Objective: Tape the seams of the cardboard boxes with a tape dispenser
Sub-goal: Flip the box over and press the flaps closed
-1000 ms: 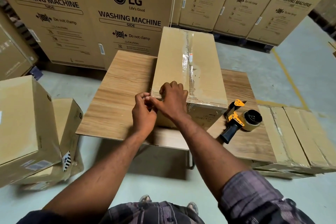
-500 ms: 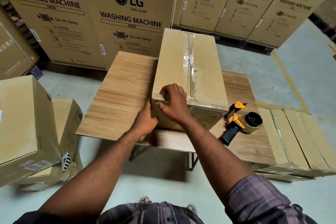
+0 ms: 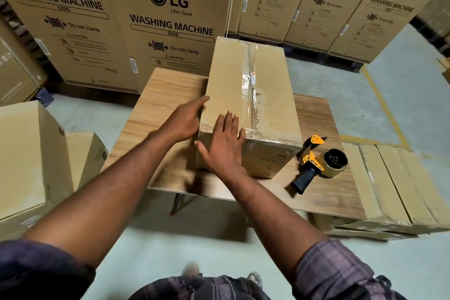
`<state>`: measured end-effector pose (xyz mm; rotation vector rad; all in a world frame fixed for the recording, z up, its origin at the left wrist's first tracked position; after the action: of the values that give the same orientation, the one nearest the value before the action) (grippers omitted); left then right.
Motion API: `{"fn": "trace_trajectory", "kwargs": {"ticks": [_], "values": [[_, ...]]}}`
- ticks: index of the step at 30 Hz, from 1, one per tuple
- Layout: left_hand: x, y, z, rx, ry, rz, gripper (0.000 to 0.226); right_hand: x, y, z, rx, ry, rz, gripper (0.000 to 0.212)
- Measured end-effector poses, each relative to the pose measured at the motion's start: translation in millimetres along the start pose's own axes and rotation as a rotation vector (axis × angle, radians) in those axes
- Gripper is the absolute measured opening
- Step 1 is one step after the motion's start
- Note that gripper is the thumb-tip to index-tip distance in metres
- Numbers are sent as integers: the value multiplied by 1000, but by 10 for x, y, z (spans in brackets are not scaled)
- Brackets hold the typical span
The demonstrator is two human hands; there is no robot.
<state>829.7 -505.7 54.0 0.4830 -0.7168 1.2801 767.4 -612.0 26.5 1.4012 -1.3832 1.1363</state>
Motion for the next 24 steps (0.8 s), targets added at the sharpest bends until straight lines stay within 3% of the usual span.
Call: {"fn": "trace_trajectory", "kwargs": {"ticks": [3,10,18,24], "values": [[-276,-62,89,-123,-52,-143,58,-62,-44,8,-65,0,-37,105],[-291,62,-27,-57,-8,4,58,-57,-81,-8,-57,-52,-8,96],[-358,621,105,76,-106,183,59,21,124,208,248,-205,-6,93],[-606,1179,576,41,-235,247,63,182,366,770,526,-202,-87,96]]}}
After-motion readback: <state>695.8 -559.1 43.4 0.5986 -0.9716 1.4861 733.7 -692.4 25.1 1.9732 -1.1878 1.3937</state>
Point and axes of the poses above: each hand's wrist, its own y-axis away from the middle knuckle, its own x-axis out of the back of the hand, z = x × y, the point moved 10 cm from there along -y, towards the middle knuckle, and after that the axes turned 1 degree about x, right-handed, at the moved point
